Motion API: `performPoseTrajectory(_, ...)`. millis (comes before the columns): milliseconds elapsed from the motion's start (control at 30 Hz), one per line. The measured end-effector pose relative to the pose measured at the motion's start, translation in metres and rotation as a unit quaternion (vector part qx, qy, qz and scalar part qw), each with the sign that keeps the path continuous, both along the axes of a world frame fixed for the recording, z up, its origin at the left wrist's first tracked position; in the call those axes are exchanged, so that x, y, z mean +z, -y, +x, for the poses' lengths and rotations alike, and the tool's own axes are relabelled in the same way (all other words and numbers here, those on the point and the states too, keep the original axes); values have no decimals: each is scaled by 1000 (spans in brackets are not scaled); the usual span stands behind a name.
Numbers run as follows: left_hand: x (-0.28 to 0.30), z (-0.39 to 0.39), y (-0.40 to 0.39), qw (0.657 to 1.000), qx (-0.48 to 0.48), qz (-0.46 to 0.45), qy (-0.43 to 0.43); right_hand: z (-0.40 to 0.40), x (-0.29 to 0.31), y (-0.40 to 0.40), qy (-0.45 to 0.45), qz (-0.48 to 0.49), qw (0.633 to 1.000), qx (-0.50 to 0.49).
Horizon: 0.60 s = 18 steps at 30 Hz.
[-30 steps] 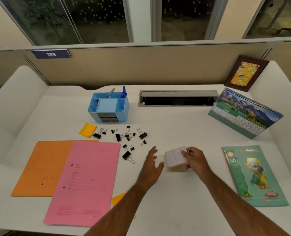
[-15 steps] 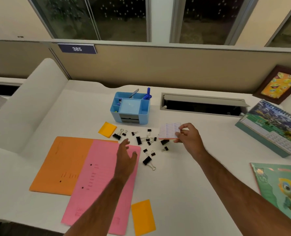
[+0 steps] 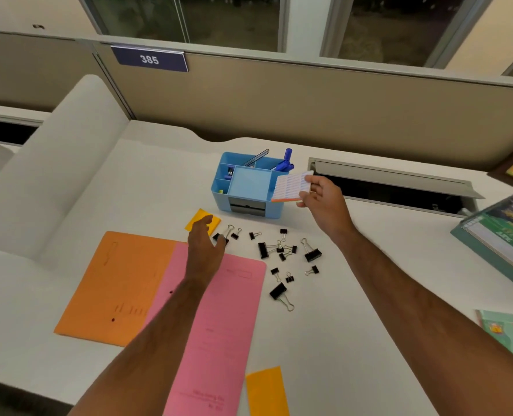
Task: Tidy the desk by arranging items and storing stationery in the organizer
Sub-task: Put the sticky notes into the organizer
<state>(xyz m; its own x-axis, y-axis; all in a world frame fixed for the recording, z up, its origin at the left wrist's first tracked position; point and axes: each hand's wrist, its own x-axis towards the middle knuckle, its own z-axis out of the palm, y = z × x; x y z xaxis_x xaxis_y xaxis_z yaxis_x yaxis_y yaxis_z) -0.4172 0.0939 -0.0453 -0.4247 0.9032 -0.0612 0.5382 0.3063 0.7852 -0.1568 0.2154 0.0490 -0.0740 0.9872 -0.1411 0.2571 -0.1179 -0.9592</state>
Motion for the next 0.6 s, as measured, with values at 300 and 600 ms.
performPoseTrajectory(300, -1, -39, -40, 995, 14, -50, -88, -15, -1, -28, 199, 41, 977, 61)
performPoseTrajectory(600, -7, -62, -64, 952, -3, -200, -230, -22, -9, -27, 230, 17, 968, 103)
